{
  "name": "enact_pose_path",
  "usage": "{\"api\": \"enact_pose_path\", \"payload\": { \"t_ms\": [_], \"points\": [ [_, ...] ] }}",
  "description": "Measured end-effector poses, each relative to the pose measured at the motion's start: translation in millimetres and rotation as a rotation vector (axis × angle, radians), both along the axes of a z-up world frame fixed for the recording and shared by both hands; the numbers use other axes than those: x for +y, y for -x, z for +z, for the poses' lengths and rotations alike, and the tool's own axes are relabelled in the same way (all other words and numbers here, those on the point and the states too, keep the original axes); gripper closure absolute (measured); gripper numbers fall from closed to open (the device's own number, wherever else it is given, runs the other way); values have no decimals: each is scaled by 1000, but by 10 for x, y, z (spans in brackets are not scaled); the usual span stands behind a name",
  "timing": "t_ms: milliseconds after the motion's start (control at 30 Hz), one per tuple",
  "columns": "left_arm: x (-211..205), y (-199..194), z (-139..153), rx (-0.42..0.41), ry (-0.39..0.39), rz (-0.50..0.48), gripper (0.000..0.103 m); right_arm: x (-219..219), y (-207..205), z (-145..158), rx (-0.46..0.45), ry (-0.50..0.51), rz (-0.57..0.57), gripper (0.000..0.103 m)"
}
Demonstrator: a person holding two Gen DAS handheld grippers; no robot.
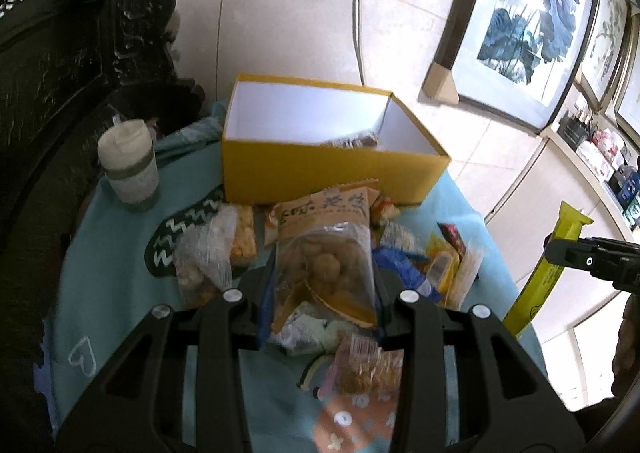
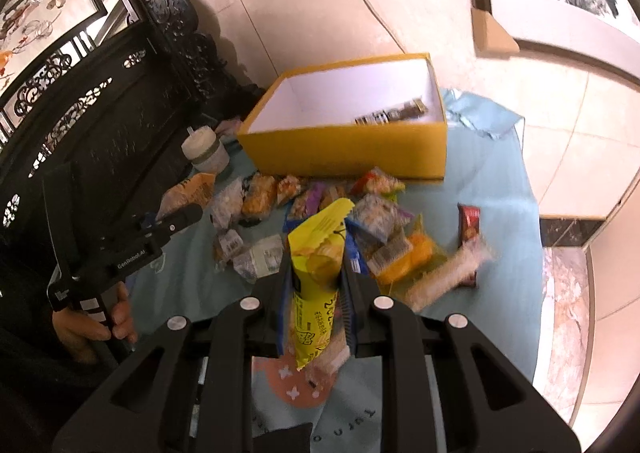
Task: Organize snacks
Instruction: 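Carry both snacks over the yellow box and open both tools to release them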
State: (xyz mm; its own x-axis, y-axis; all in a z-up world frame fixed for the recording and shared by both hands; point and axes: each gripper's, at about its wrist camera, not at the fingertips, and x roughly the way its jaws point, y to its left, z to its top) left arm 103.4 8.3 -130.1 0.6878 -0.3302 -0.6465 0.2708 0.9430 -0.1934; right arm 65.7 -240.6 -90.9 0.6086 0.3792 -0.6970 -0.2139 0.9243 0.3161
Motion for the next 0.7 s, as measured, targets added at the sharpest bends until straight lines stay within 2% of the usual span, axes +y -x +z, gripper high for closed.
{"api": "enact_pose_path", "payload": {
  "t_ms": [200,433,500,533,567,600,667,700],
  "points": [
    [-94,-539,417,-42,44,51,66,-19,-649,552,-97,16,6,82],
    [-403,-1444,1075,-145,31,57,65,-50,-1616,1160,-172,18,-54,82],
    [-495,-1686,1172,-166,-19,70,56,-52,-1971,1183,-140,7,-59,75],
    [-533,-1815,1170,-161,-50,85,36,-59,-2120,1148,-121,7,-66,66],
    [-550,-1904,1148,-149,-68,97,13,-70,-2238,1081,-98,23,-78,37],
    [-541,-2031,1074,-119,-92,123,10,-78,-2325,1000,-80,49,-91,32],
    [-506,-2122,932,-75,-122,143,11,-135,-2372,788,-50,106,-131,33],
    [-464,-2094,857,-68,-132,153,11,-162,-2340,719,-43,102,-136,33]
  ]
}}
